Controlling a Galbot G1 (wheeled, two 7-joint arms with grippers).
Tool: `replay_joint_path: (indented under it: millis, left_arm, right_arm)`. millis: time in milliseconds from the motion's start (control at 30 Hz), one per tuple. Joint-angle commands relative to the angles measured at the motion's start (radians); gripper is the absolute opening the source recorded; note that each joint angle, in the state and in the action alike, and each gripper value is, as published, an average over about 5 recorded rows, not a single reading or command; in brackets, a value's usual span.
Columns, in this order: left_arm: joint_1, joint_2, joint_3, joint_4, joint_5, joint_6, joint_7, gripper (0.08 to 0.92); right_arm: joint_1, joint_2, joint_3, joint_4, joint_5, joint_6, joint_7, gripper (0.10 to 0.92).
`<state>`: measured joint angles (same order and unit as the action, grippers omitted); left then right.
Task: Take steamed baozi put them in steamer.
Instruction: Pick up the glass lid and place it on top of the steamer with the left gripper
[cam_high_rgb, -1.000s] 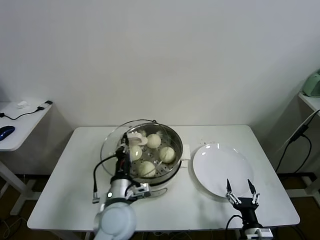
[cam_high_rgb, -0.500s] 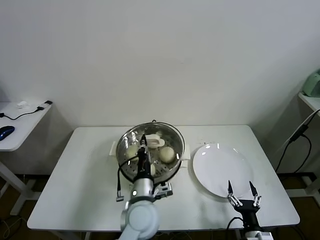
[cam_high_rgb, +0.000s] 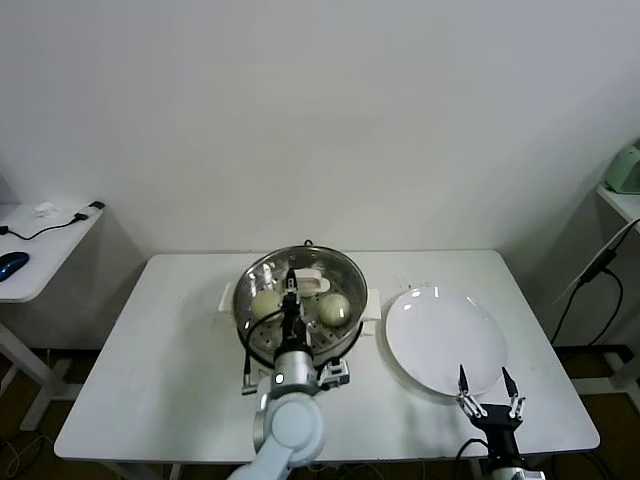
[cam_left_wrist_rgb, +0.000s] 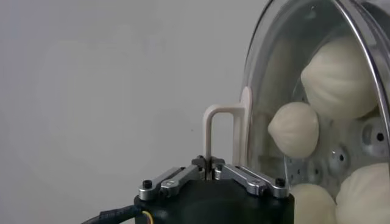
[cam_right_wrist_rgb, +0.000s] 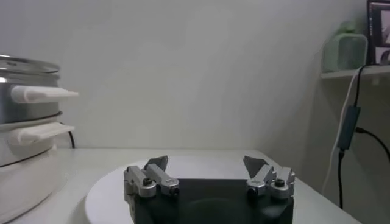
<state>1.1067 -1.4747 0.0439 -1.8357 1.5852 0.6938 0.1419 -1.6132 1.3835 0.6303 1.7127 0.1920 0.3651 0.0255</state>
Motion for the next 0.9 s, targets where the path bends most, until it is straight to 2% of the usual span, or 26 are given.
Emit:
replay_joint_path:
  millis: [33,533,700,900]
  left_arm:
    - [-0.007,-0.004,0.007,0.036,0.02,0.005,0.003,0.132]
    - [-0.005,0.026,0.004,0.0,0.023,-0.012,0.052,0.146]
    - [0.003,0.047,0.01,-0.053,-0.014,-0.008,0.083,0.269]
    - [0.046,0.08,0.018,-0.163,-0.123,-0.008,0.076,0.442]
  right_arm:
    - [0.0,0.001,0.002,-0.005,-0.001,0.014,0.002,0.823]
    - [0.007,0.012,-0.001,-0.006,-0.018,0.022,-0.005,0.823]
    - [0.01,0.013,-0.005,0.001,-0.015,0.007,-0.01,0.823]
    - [0.018,0.016,-0.018,0.008,0.002,-0.036,-0.008,0.823]
